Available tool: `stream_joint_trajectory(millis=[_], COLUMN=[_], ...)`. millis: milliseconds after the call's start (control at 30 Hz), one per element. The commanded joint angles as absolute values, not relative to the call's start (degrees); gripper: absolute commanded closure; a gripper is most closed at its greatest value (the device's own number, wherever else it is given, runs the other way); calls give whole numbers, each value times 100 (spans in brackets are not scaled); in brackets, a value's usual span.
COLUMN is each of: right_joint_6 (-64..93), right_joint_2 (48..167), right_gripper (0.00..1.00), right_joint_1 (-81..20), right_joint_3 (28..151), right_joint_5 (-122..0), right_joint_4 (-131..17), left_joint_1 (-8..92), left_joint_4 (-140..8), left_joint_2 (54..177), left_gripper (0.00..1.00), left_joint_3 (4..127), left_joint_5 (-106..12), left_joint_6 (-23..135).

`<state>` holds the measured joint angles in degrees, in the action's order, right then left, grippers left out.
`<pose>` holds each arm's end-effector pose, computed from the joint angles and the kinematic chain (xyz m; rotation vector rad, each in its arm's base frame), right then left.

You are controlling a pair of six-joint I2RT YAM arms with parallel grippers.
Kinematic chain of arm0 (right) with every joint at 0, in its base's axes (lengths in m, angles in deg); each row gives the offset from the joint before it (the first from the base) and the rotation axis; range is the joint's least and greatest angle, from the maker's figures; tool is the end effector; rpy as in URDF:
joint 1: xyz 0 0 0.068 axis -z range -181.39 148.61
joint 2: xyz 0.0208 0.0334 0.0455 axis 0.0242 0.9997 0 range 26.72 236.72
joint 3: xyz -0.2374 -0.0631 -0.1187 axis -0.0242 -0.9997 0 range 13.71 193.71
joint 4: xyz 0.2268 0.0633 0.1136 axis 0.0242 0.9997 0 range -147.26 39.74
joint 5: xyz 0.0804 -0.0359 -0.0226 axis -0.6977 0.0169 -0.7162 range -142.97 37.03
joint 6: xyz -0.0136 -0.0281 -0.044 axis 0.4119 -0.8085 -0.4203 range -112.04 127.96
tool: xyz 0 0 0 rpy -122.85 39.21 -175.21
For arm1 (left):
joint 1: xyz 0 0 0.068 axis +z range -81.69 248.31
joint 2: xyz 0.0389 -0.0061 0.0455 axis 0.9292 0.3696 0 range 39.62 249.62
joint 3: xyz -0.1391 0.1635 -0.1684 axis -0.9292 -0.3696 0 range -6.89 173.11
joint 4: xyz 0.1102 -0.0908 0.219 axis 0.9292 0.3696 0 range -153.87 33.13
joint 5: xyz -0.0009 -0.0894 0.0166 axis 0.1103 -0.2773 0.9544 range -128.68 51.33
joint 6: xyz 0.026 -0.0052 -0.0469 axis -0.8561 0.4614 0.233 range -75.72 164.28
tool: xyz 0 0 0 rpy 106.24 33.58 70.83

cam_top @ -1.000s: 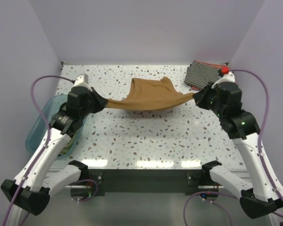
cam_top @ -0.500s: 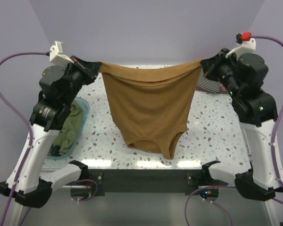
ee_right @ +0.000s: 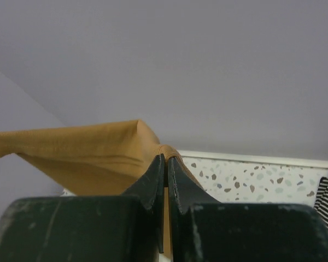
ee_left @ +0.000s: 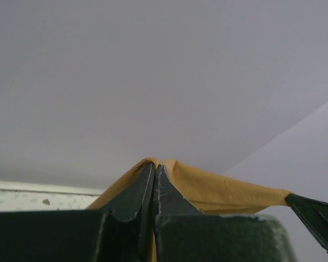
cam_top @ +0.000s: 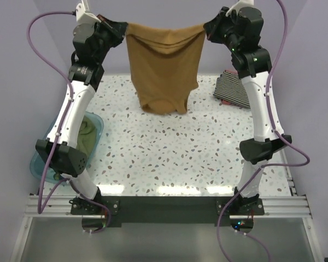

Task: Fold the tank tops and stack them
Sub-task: Fold the tank top

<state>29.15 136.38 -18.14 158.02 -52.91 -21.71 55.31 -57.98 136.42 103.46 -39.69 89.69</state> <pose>0.3695 0.1111 0.5490 0.0632 1.6092 0.5146 0.3740 -0.0870 0.5060 -0.4022 1.4379 -0.8445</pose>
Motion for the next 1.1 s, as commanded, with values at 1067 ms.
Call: stream_joint_trajectory(millis=[1067], right_joint_6=[3046], right_joint_2=[11866], right_gripper=[100], right_joint_1=[-1641], right_joint_3=[6891], right_joint_5=[-4454], right_joint_4=[-612], left_joint_1=[4502], left_joint_4=[-4446], left_joint_2=[9122], left_gripper=[100], left_joint_3=[1403], left_joint_5=[-5133], left_joint_6=[10545])
